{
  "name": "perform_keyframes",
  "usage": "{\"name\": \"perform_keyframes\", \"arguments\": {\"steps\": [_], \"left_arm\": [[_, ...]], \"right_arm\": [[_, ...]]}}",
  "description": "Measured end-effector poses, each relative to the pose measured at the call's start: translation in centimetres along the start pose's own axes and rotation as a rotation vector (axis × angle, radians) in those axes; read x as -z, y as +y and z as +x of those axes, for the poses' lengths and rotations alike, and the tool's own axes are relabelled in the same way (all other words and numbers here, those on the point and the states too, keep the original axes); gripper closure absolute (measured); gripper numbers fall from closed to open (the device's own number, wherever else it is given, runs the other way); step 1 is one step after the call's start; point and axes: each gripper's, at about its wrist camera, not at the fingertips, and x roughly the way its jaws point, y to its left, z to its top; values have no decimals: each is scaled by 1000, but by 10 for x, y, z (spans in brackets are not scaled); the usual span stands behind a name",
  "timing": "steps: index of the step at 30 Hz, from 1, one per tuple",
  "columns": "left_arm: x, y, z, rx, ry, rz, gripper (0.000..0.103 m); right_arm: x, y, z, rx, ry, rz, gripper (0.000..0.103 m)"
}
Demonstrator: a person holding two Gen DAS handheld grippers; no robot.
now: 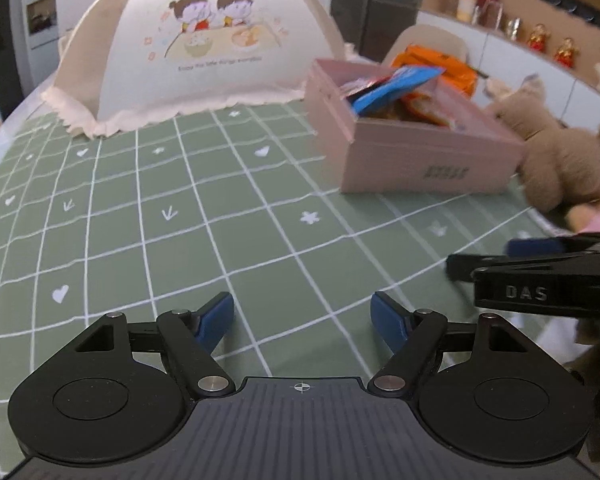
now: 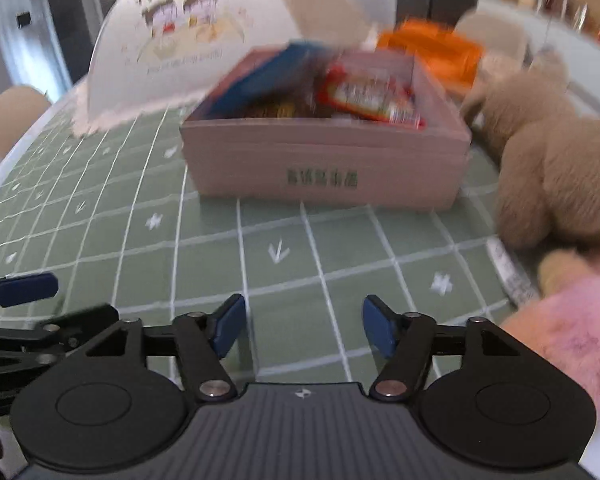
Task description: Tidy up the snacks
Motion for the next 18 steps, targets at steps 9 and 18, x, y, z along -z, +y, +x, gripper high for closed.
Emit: {"name": "perform_keyframes", "arguments": {"steps": [9,18], "left_arm": [[-2,-8,26,-56,-133,64,10],[-7,-7,32,-56,-126,56,5]], "right_arm": [[12,-22,7,68,-112,66,0],[13,-21,13,59,-135,67,0]]}}
